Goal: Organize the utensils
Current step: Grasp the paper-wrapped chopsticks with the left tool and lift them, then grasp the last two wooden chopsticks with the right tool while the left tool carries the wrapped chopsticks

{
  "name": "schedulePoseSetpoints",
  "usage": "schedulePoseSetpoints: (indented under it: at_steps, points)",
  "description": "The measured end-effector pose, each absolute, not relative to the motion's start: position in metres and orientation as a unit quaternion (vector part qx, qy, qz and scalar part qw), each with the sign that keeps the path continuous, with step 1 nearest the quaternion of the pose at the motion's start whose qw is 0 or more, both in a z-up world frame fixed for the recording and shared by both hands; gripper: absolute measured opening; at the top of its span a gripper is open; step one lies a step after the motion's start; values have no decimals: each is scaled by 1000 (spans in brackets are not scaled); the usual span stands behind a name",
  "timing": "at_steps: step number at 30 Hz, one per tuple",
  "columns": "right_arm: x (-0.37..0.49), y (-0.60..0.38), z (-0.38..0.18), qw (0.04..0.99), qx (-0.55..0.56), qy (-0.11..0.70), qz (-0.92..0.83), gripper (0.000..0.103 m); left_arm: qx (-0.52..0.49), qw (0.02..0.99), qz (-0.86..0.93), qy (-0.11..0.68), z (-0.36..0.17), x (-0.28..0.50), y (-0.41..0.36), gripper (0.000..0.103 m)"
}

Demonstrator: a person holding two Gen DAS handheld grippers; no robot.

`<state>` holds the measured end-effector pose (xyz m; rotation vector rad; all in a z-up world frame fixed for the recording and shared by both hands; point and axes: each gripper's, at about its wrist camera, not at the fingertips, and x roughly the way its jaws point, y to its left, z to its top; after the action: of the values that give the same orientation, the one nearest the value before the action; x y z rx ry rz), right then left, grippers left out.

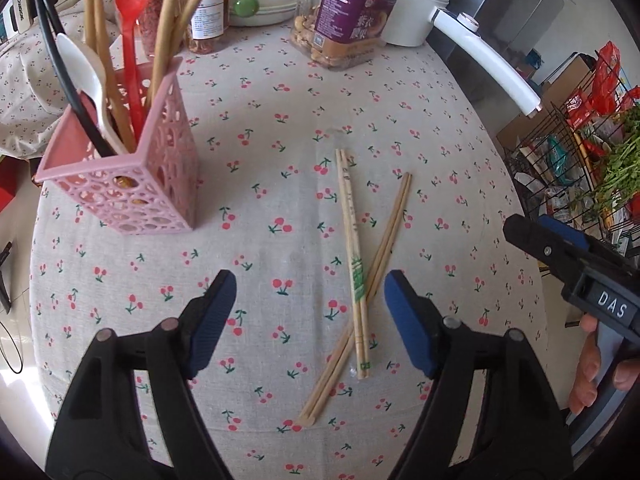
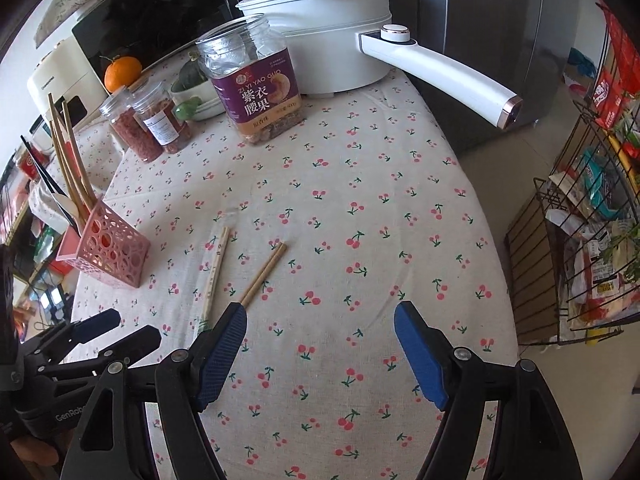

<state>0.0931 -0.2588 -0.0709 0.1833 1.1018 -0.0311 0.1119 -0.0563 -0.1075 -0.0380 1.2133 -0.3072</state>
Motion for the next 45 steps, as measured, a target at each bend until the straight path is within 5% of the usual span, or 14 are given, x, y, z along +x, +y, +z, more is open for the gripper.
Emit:
schedulePoseSetpoints:
  at_steps: [8, 14, 25, 45]
  points:
    - [100, -261, -74, 845, 68, 530, -17, 78, -27, 799, -158, 580, -118, 151, -94, 27]
    - [99, -271, -73, 843, 82, 531, -19, 78, -9, 795, -146, 588, -133, 173, -110, 14]
    - [102, -279, -75, 837, 102, 537, -24, 78, 19, 796, -123, 593, -144, 181, -113, 11]
    - [132, -229, -109, 809, 88, 581, -16, 78, 7, 873, -173, 456, -39, 103, -12, 6]
